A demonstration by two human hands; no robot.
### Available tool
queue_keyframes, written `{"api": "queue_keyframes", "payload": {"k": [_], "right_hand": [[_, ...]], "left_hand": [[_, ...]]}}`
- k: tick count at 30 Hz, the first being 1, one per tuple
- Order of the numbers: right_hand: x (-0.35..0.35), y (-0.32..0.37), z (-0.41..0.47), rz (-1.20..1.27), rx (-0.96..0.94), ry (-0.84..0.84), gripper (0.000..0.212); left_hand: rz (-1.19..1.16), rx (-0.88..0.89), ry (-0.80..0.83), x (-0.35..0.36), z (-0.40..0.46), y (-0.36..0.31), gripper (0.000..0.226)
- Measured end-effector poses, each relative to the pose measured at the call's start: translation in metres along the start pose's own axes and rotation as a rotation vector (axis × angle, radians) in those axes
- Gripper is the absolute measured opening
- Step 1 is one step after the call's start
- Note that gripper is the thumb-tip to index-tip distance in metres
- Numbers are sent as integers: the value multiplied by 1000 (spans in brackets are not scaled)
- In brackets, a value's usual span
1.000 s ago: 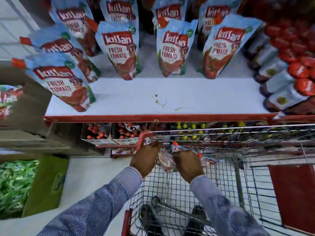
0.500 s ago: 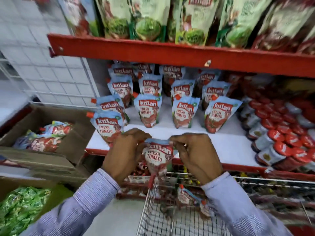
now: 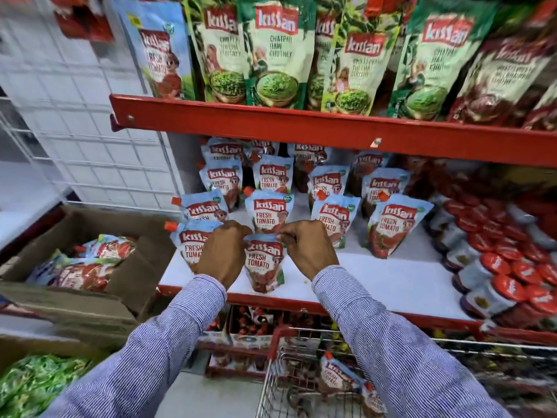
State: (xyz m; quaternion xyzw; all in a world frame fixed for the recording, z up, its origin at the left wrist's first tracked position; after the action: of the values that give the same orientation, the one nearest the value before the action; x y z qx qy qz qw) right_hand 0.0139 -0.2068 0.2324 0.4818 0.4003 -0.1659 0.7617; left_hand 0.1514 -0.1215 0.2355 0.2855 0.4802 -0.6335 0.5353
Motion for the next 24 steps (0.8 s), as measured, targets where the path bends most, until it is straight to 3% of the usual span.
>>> {"api": "queue_keyframes", "payload": {"k": [7, 10, 12, 14, 17, 19, 21, 24], "right_hand": [[-12, -13, -12, 154, -27, 39, 28], [-30, -50, -42, 251, 29, -47, 27], [-38, -89, -71, 253, 90, -89, 20], [-35, -135, -104, 179, 201, -55, 15], [-14, -207, -146, 67, 369, 66, 9], [7, -244, -167, -32, 445, 170, 22], [37, -278, -181, -163, 483, 306, 35], [77, -317, -195, -312, 613, 436, 25]], "left_hand": [[93, -12, -52, -22, -13, -15, 29], [161, 96, -201, -32, -37, -44, 29], [83, 210, -243, -16, -56, -70, 18], [-54, 227, -103, 25, -70, -88, 11], [-164, 134, 261, 120, -91, -106, 16], [-135, 128, 442, 183, -107, -116, 24], [-126, 110, 565, 239, -119, -123, 33], [-64, 140, 680, 302, -131, -132, 44]]}}
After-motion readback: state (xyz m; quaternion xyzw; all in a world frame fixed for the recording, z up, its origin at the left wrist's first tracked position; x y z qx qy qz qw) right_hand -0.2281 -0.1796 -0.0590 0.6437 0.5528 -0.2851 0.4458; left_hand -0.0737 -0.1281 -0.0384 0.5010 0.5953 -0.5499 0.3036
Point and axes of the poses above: each hand's wrist, its own z-axis towards the middle knuckle, its own x-axis out of the palm, y = z × x, the point moved 6 cm from there along z, towards the middle knuckle, and after that the axes turned 10 degrees about x, right-handed, at the moved point
